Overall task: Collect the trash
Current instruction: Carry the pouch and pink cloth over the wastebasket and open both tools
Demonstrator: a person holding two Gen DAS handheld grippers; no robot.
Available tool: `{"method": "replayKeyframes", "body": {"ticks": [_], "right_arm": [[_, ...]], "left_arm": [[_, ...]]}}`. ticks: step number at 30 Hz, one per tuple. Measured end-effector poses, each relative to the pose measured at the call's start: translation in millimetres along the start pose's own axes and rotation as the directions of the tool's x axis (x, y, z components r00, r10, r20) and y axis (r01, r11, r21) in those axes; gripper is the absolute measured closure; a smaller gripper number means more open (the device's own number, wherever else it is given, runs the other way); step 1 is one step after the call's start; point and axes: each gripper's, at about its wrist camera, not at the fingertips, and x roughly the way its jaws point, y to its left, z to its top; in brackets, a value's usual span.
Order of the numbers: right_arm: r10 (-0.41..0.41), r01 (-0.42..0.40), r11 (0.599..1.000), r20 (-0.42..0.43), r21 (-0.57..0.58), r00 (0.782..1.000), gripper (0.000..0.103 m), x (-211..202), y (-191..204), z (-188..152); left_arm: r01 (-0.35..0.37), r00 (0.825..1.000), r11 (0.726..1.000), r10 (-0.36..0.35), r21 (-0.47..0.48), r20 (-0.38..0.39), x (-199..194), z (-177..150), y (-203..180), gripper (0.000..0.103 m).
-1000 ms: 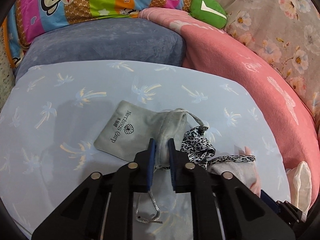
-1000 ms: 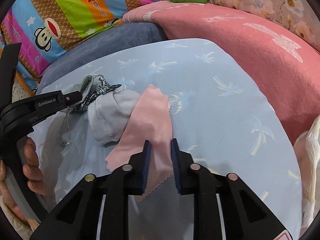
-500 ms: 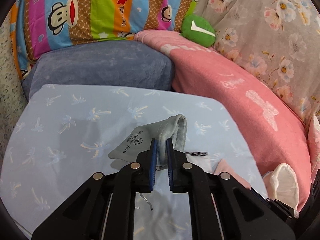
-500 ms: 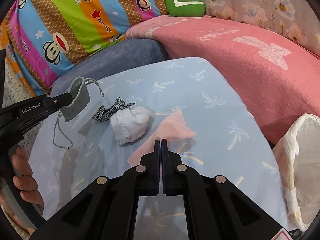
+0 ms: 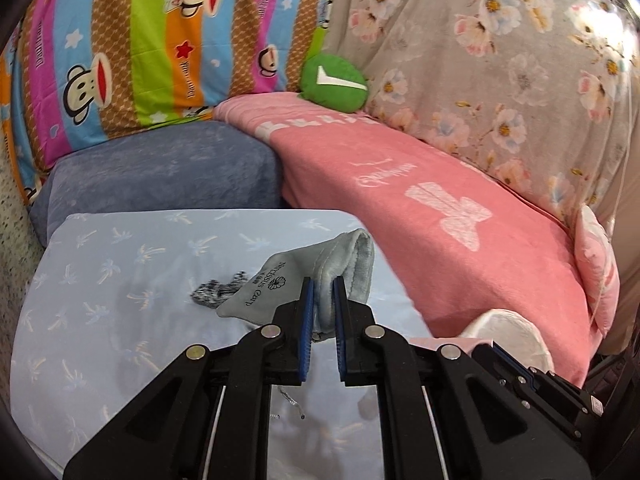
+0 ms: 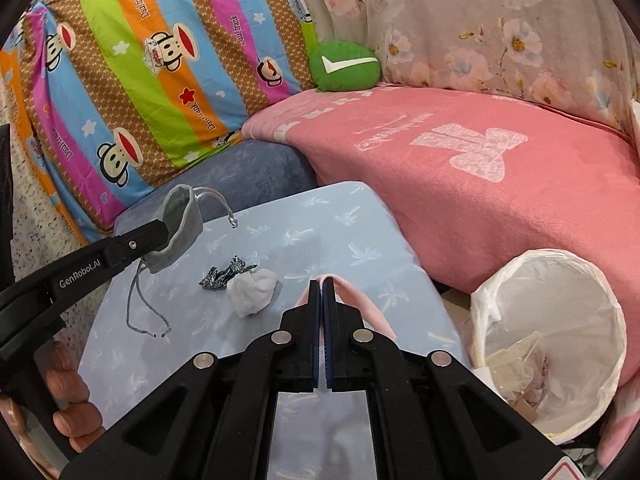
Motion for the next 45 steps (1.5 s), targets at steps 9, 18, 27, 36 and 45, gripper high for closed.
{"method": "replayKeyframes", "body": {"ticks": [9, 18, 27, 36, 45], "right_arm": [[-0.051, 0.046, 0.996, 0.061, 0.075, 0.997, 0.101, -51.4, -56.9, 0.4], [-0.112, 0.099, 0.985, 0.085, 0.14, 0.99, 0.101, -83.8, -110.5, -8.2], [-0.156, 0.137, 0.971, 0.085, 0.194, 0.984, 0.101, -98.5, -152.1, -18.7], [-0.19, 0.169, 0.958, 0.072, 0.23, 0.979, 0.101, -102.1, -181.4, -25.2], [-0.205, 0.183, 0.951, 0.065, 0.247, 0.977, 0.101, -99.3, -195.4, -27.6]], "left_arm": [[0.082, 0.997, 0.994, -0.081, 0.071, -0.014, -11.8, -16.2, -66.5, 0.093], [0.151, 0.987, 0.979, -0.143, 0.134, -0.068, -7.6, -38.0, -121.8, 0.093], [0.204, 0.975, 0.961, -0.182, 0.187, -0.127, 3.7, -57.0, -166.0, 0.093], [0.261, 0.955, 0.94, -0.219, 0.218, -0.199, 21.1, -71.7, -196.0, 0.092], [0.262, 0.949, 0.943, -0.213, 0.204, -0.234, 34.9, -77.3, -208.1, 0.074]]}}
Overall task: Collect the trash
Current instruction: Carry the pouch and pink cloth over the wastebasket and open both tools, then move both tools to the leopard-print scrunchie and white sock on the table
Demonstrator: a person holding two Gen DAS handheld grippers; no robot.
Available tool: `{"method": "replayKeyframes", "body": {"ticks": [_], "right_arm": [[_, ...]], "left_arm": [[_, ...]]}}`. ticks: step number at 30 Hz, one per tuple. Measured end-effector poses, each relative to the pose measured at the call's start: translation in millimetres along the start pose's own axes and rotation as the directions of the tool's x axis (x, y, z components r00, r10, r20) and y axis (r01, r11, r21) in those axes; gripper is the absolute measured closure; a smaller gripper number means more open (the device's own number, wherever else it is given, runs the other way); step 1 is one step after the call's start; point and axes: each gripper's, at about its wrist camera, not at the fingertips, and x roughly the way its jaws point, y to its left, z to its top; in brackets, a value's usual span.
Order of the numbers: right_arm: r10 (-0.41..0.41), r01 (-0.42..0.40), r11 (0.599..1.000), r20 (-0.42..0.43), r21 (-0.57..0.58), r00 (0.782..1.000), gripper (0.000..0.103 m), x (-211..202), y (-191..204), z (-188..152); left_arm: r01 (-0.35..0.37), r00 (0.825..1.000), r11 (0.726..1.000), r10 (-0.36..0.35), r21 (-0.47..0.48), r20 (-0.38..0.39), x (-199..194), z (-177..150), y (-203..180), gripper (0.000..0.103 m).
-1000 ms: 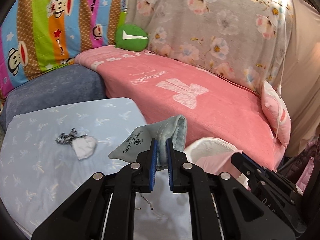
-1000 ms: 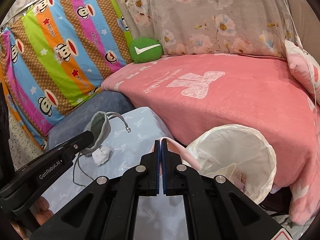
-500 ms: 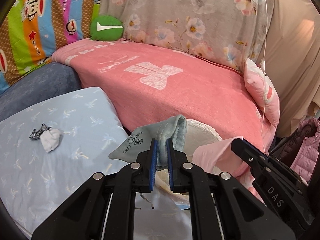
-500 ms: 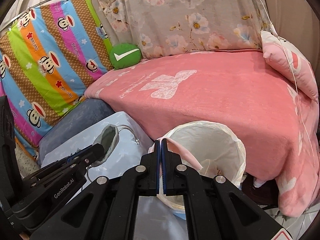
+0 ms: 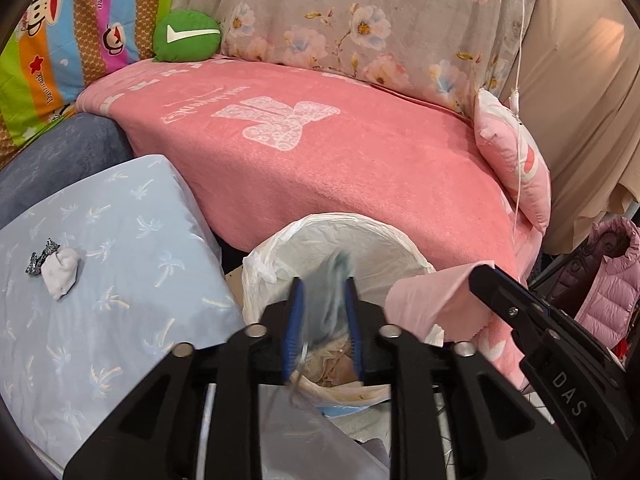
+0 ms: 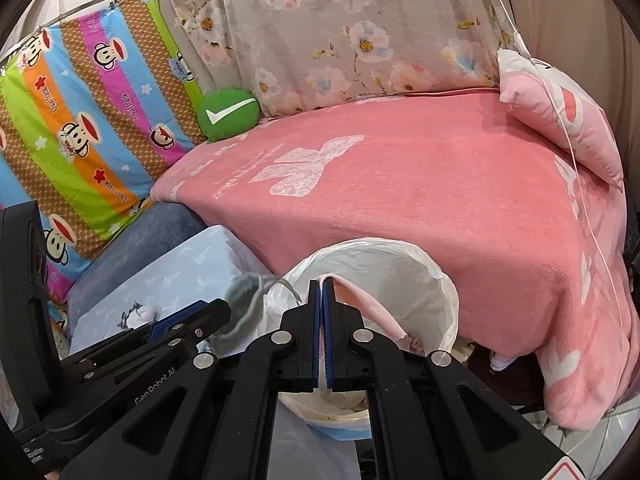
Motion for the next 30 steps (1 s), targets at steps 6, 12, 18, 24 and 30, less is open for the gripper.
{"method": "replayKeyframes", "body": {"ticks": [6, 12, 18, 24, 30], "right_arm": [[-0.005, 0.005, 1.0, -0.004, 0.001, 1.0, 0.101, 6.1, -1.1, 2.2], [-0.018, 0.019, 1.0, 0.009, -0.015, 1.0, 0.097, 9.6, 4.3, 3.7], [-0.01, 0.01, 1.0, 0.013, -0.03, 1.0, 0.085, 12.3, 13.5, 5.9], [0.003, -0.002, 0.999, 0.004, -0.042, 1.0, 0.084, 13.3, 22.2, 4.6], [0.006, -0.006, 0.998, -0.002, -0.054, 1.0, 0.08, 13.4, 28.3, 0.9]], "left_arm": [[-0.02, 1.0, 0.999, 0.02, -0.028, 0.011, 0.0, 0.7, 7.2, 0.054], [-0.042, 0.999, 0.998, 0.043, -0.048, 0.019, -2.3, 1.2, 17.6, 0.054], [-0.059, 0.998, 0.997, 0.06, -0.058, 0.021, -3.3, 0.9, 26.7, 0.054], [-0.07, 0.997, 0.995, 0.072, -0.068, 0.024, -6.4, -0.2, 34.5, 0.054], [-0.077, 0.996, 0.993, 0.08, -0.089, 0.028, -10.4, -2.4, 43.0, 0.054]]}}
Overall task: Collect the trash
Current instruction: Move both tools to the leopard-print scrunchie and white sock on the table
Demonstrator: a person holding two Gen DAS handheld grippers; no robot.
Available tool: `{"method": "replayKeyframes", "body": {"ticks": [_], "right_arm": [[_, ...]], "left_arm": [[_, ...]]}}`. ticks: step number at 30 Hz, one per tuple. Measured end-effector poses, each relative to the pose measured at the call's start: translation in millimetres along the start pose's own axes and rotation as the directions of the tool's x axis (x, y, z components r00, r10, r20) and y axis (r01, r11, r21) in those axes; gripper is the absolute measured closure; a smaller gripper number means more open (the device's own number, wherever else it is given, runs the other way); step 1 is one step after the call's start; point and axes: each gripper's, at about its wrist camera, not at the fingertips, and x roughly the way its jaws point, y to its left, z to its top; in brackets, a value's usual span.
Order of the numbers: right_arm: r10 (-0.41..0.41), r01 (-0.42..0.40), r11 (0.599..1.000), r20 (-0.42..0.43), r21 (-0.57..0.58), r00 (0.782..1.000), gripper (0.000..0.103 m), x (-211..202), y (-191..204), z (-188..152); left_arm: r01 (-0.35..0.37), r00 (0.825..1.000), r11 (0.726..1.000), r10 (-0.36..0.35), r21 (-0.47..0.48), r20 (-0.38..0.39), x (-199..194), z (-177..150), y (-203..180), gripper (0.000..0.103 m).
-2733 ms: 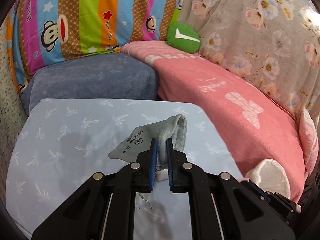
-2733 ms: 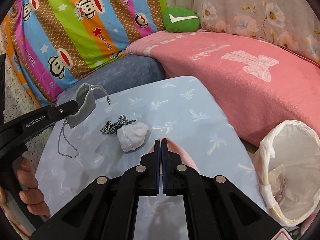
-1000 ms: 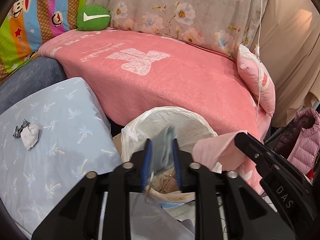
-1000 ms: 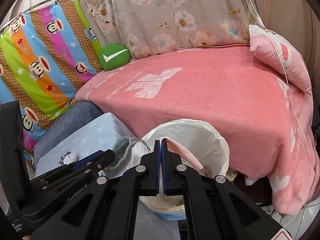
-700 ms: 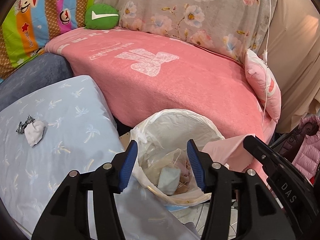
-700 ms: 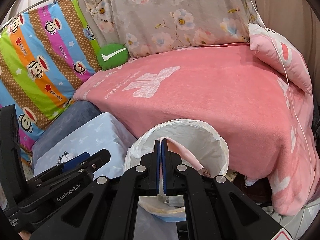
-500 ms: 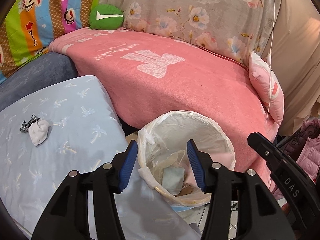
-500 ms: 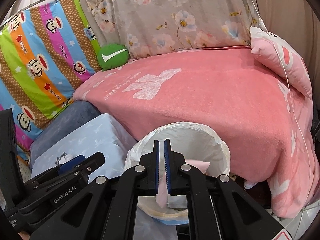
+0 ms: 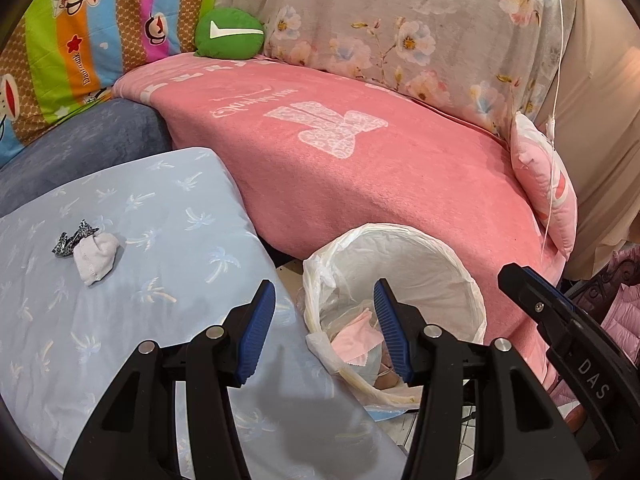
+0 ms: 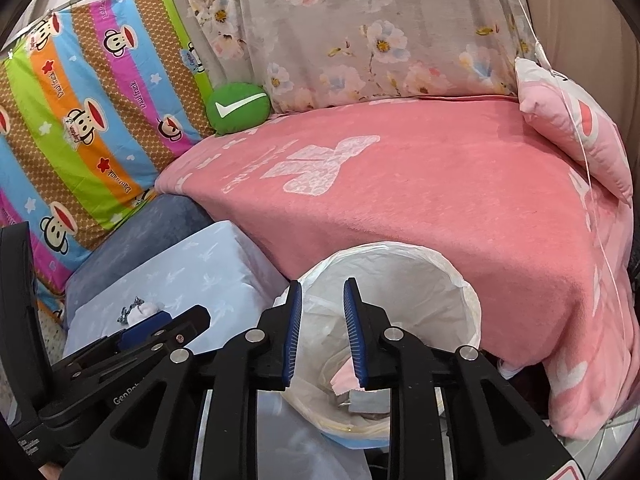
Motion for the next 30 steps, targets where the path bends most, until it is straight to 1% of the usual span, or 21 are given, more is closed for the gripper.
{"method": "replayKeyframes", "body": {"ticks": [6, 7, 9, 12, 17, 21, 26, 30], "right_arm": [[-0.002, 0.002, 1.0, -0.004, -0.004, 1.0, 0.078, 1.2, 0.5, 0.2], [-0.002, 0.002, 1.0, -0.004, -0.005, 1.0, 0.077, 1.3, 0.6, 0.4], [-0.004, 0.004, 1.0, -0.001, -0.009, 1.0, 0.071, 0.7, 2.0, -0.1], [-0.002, 0.002, 1.0, 0.0, -0.013, 1.0, 0.07, -0.1, 4.6, -0.3], [0.007, -0.007, 1.0, -0.003, -0.02, 1.0, 0.07, 1.5, 10.9, -1.4], [0.021, -0.021, 0.999, -0.013, -0.039, 1.0, 0.069, 5.0, 24.0, -4.0], [0.039, -0.041, 0.996, -0.033, -0.074, 0.999, 0.069, 13.6, 46.9, -9.4], [0.057, -0.062, 0.993, -0.052, -0.105, 0.997, 0.064, 21.8, 68.9, -15.4]], "left_arm": [[-0.004, 1.0, 1.0, 0.004, -0.008, 0.003, -3.5, -1.1, 6.4, 0.054], [-0.004, 1.0, 1.0, 0.004, -0.01, 0.004, -3.9, -1.1, 7.3, 0.054], [-0.004, 1.0, 1.0, 0.004, -0.016, 0.002, -4.3, -1.1, 9.1, 0.054], [-0.006, 1.0, 1.0, 0.007, -0.026, 0.005, -5.7, -1.3, 13.6, 0.053], [-0.022, 1.0, 0.999, 0.023, -0.043, 0.012, -8.5, -2.8, 24.2, 0.049], [-0.042, 0.999, 0.997, 0.043, -0.061, 0.016, -10.7, -4.0, 37.6, 0.044], [-0.068, 0.998, 0.993, 0.07, -0.1, 0.012, -12.4, -6.7, 61.3, 0.043], [-0.096, 0.995, 0.988, 0.098, -0.125, 0.01, -15.5, -9.2, 84.3, 0.043]]}}
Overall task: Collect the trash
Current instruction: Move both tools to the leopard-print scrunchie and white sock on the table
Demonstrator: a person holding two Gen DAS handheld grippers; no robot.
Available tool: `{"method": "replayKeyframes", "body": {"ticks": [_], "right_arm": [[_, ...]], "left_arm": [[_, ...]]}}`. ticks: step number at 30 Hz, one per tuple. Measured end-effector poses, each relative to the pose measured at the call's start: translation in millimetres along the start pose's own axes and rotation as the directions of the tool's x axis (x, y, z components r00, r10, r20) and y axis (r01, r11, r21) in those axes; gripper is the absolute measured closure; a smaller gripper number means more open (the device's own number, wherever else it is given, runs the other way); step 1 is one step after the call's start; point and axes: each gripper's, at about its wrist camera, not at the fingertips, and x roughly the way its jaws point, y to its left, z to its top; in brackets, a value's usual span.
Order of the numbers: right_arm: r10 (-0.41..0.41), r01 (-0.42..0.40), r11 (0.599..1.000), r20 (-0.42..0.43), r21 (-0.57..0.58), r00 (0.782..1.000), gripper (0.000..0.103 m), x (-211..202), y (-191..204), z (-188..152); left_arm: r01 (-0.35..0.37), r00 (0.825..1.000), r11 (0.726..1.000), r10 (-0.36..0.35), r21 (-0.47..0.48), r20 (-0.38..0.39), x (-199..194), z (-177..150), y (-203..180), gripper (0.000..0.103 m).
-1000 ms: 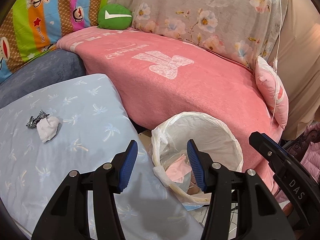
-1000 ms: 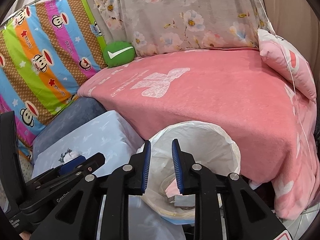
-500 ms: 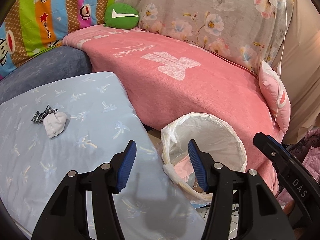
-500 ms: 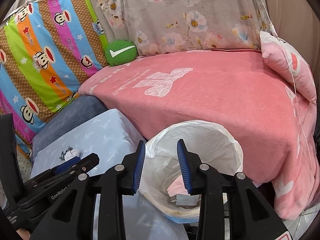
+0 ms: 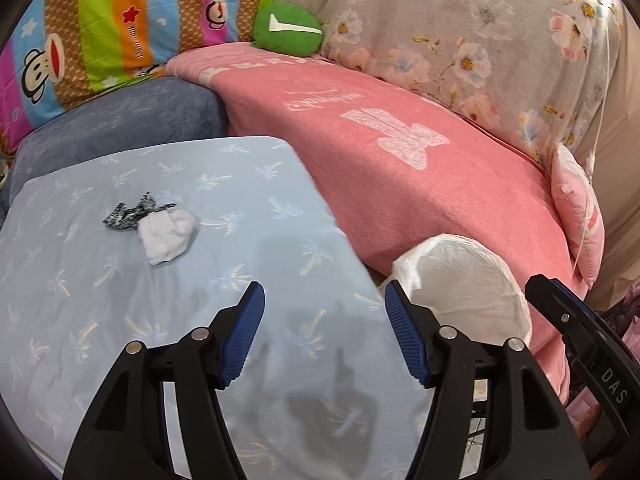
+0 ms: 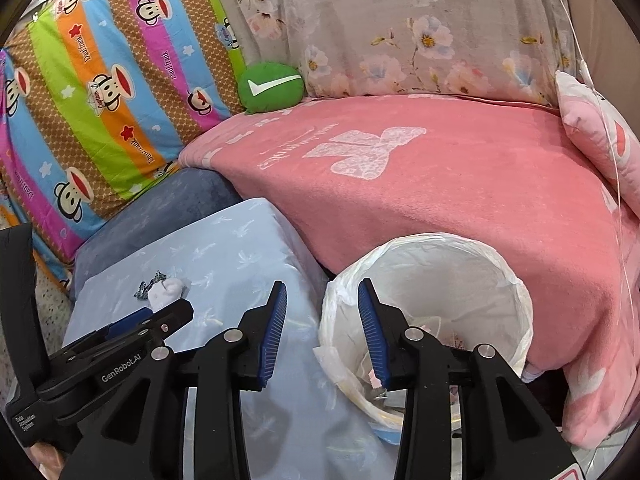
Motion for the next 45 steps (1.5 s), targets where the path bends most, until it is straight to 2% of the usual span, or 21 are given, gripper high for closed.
{"method": "replayKeyframes", "body": {"ticks": [5, 6, 11, 24, 28, 37, 45], "right_arm": [[0.031, -0.032, 0.998, -0.029, -0.049, 0.999, 0.063, 14.4, 34.2, -4.4], [0.035, -0.037, 0.998, -0.034, -0.058, 0.999, 0.06, 17.5, 41.6, -5.4], [0.069, -0.076, 0.992, -0.069, -0.103, 0.995, 0.056, 35.4, 79.4, -11.6], [0.137, -0.168, 0.968, -0.168, -0.188, 0.976, 0.055, 104.0, 175.8, -23.0], [0.156, -0.195, 0.962, -0.204, -0.191, 0.967, 0.048, 132.8, 197.9, -25.1], [0.162, -0.22, 0.954, -0.267, -0.204, 0.95, 0.047, 192.9, 227.8, -29.2], [0.181, -0.243, 0.954, -0.306, -0.178, 0.935, 0.047, 227.1, 233.6, -32.0]], "left_arm": [[-0.043, 0.999, 0.998, 0.043, -0.036, -0.002, -1.2, 0.5, 31.6, 0.043], [-0.052, 0.999, 0.997, 0.052, -0.049, -0.004, -1.2, 0.8, 40.3, 0.043], [-0.102, 0.995, 0.99, 0.103, -0.093, 0.0, -4.4, 3.1, 75.6, 0.032], [-0.212, 0.977, 0.962, 0.209, -0.174, -0.031, 14.3, 21.5, 168.5, 0.026], [-0.221, 0.975, 0.956, 0.216, -0.192, -0.05, 29.5, 31.1, 190.3, 0.025], [-0.216, 0.974, 0.955, 0.198, -0.201, -0.108, 78.5, 45.9, 215.7, 0.024], [-0.186, 0.979, 0.96, 0.162, -0.212, -0.126, 104.0, 48.3, 222.5, 0.024]]}}
